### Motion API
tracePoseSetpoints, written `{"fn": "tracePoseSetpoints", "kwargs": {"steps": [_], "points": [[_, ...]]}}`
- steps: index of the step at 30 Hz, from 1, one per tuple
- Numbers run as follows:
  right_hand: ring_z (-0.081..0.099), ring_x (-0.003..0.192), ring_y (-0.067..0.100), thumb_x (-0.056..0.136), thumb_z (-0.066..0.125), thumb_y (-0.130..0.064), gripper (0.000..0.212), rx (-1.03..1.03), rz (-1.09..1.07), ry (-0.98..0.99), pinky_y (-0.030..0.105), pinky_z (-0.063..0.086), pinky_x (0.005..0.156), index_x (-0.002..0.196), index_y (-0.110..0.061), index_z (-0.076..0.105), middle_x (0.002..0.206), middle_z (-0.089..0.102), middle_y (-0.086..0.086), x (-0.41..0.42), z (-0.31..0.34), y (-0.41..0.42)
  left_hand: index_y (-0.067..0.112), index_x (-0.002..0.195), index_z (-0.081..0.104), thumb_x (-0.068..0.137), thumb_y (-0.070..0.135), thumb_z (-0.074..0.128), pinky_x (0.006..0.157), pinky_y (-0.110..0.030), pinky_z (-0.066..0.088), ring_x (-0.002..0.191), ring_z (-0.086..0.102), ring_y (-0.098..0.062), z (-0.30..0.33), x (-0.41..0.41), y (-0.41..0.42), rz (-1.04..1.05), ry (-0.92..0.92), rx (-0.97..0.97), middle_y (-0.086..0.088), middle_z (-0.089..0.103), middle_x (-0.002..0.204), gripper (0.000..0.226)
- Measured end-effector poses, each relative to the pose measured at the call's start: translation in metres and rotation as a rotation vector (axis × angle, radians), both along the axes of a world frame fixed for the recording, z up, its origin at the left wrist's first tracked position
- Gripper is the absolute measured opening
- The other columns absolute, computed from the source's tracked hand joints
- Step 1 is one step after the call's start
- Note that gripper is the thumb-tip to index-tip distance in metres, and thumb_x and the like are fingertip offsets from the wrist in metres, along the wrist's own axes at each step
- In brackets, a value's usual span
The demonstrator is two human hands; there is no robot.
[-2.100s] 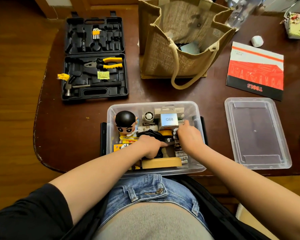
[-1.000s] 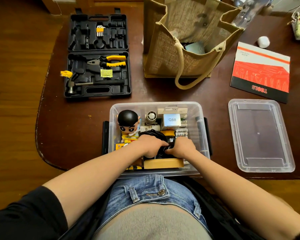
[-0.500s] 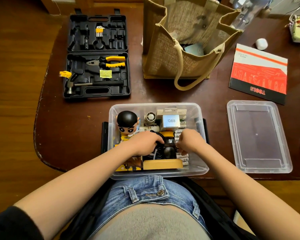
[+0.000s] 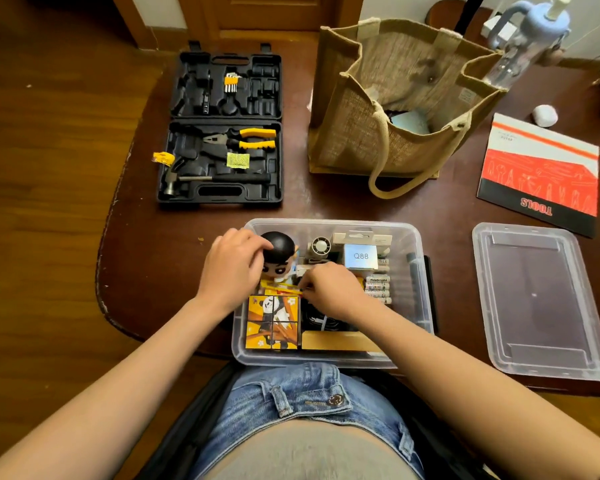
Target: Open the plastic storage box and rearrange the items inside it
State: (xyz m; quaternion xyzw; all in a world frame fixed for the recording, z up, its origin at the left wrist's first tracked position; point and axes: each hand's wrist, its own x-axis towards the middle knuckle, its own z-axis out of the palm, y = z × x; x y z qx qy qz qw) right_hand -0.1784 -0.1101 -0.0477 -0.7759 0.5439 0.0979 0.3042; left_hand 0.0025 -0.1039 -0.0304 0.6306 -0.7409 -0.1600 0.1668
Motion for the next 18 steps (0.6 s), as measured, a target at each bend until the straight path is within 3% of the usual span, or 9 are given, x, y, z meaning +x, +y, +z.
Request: {"fn": "tracePoseSetpoints", "kwargs": {"steps": [6,8,11,15,18], "points": [[0.064,0.089,0.031,0.087,0.047,0.002,0.028,-0.130,0.218,0.258,0.035,0.050,0.069,0.113,-0.003,0.057,0.098,0.067,0.014,0.027,-0.018,-0.010,0.014,0.100,0.070,0.084,-0.001,0.059,0.080,-0.030,0.035,0.093,0.052,-0.022,-0.023,0.007,0.015,-0.003,0.016,-0.012,-0.001,0.061,0.096,0.025],[0.064,0.086,0.032,0.087,0.046,0.005,0.023,-0.122,0.279,0.275,0.034,0.048,0.065,0.103,-0.004,0.059,0.094,0.067,0.014,0.031,-0.020,-0.016,0.013,0.100,0.070,0.082,-0.003,0.060,0.082,-0.030,0.036,0.095,0.051,-0.022,-0.028,0.007,0.017,0.004,0.049,-0.029,-0.001,0.061,0.097,0.026],[0.061,0.078,0.032,0.086,0.047,0.005,0.017,-0.101,0.348,0.299,0.031,0.041,0.059,0.085,-0.008,0.058,0.079,0.062,0.010,0.034,-0.020,-0.023,0.013,0.097,0.070,0.079,-0.007,0.059,0.081,-0.031,0.035,0.096,0.051,-0.023,-0.032,0.005,0.019,0.046,0.098,-0.051,-0.002,0.061,0.097,0.029],[0.065,0.087,0.031,0.088,0.047,0.001,0.019,-0.123,0.329,0.285,0.032,0.042,0.061,0.100,-0.004,0.060,0.096,0.066,0.012,0.038,-0.023,-0.023,0.013,0.092,0.071,0.075,-0.010,0.060,0.081,-0.032,0.034,0.092,0.052,-0.025,-0.034,0.002,0.021,0.083,0.108,-0.094,-0.002,0.062,0.095,0.030],[0.060,0.078,0.030,0.088,0.051,-0.008,0.012,-0.116,0.348,0.239,0.031,0.041,0.060,0.095,-0.006,0.061,0.088,0.062,0.012,0.034,-0.024,-0.026,0.013,0.091,0.071,0.076,-0.008,0.058,0.085,-0.034,0.033,0.091,0.054,-0.025,-0.034,0.001,0.020,0.075,0.108,-0.111,-0.002,0.062,0.094,0.030]]}}
